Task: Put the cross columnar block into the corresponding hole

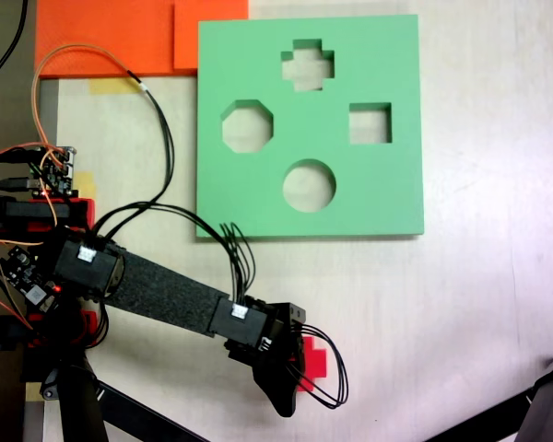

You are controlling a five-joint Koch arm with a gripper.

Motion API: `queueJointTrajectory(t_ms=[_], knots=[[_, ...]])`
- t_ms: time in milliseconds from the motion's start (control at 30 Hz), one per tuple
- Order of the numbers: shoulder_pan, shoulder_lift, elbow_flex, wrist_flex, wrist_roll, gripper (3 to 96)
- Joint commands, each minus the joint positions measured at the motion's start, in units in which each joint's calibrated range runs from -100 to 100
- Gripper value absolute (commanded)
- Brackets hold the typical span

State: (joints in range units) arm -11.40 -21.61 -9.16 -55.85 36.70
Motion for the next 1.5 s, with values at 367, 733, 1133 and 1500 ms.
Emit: queueJointTrajectory(t_ms=[367,733,1133,1500], knots=[[-0.5,3.0,1.0,5.8,-1.9,85.2],[-0.9,6.3,2.0,5.9,-2.9,85.2],[-0.9,7.9,2.8,6.7,-2.9,82.3],[-1.2,7.5,2.7,6.6,-2.9,46.6]])
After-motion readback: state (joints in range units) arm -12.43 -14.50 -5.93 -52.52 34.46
